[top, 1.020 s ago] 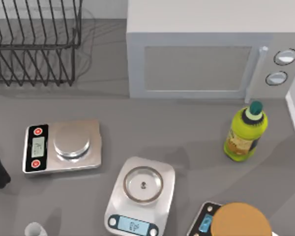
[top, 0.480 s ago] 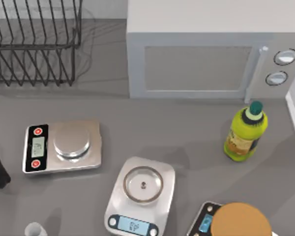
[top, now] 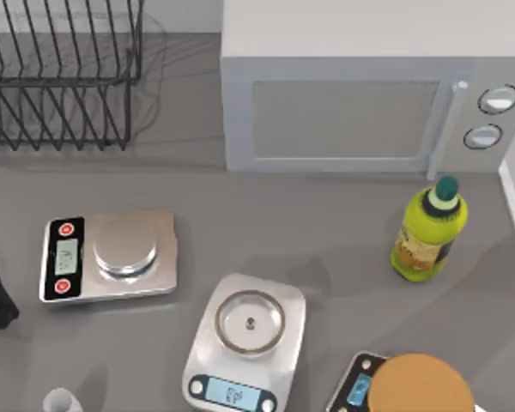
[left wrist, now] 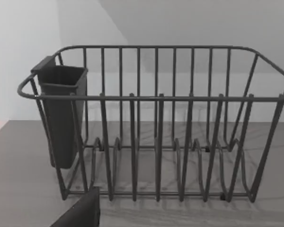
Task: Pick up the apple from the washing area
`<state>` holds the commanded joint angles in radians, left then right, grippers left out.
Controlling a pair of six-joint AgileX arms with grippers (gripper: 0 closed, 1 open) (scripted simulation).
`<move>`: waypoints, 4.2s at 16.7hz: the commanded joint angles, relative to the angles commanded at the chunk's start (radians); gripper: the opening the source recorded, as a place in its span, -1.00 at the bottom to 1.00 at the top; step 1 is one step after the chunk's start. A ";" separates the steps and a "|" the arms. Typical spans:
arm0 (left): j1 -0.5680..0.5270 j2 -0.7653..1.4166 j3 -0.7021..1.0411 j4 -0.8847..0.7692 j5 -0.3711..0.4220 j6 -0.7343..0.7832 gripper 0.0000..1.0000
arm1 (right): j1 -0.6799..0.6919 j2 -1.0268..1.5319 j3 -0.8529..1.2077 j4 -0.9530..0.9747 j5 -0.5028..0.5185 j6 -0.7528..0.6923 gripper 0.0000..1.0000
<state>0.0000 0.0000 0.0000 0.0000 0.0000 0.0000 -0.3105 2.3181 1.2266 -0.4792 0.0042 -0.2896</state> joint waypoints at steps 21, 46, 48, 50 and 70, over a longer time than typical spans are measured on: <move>0.000 0.000 0.000 0.000 0.000 0.000 1.00 | -0.006 -0.297 0.532 -0.814 -0.018 -0.001 -1.00; 0.000 0.000 0.000 0.000 0.000 0.000 1.00 | 0.856 -0.618 0.284 -0.886 -0.084 0.865 -1.00; 0.000 0.000 0.000 0.000 0.000 0.000 1.00 | 0.909 -0.633 0.252 -0.880 -0.030 0.912 -1.00; 0.000 0.000 0.000 0.000 0.000 0.000 1.00 | 0.932 -0.638 0.239 -0.877 -0.004 0.923 -1.00; 0.000 0.000 0.000 0.000 0.000 0.000 1.00 | 0.930 -0.566 -0.096 -0.456 0.002 0.936 -1.00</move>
<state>0.0000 0.0000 0.0000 0.0000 0.0000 0.0000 0.6194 1.7524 1.1307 -0.9347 0.0065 0.6460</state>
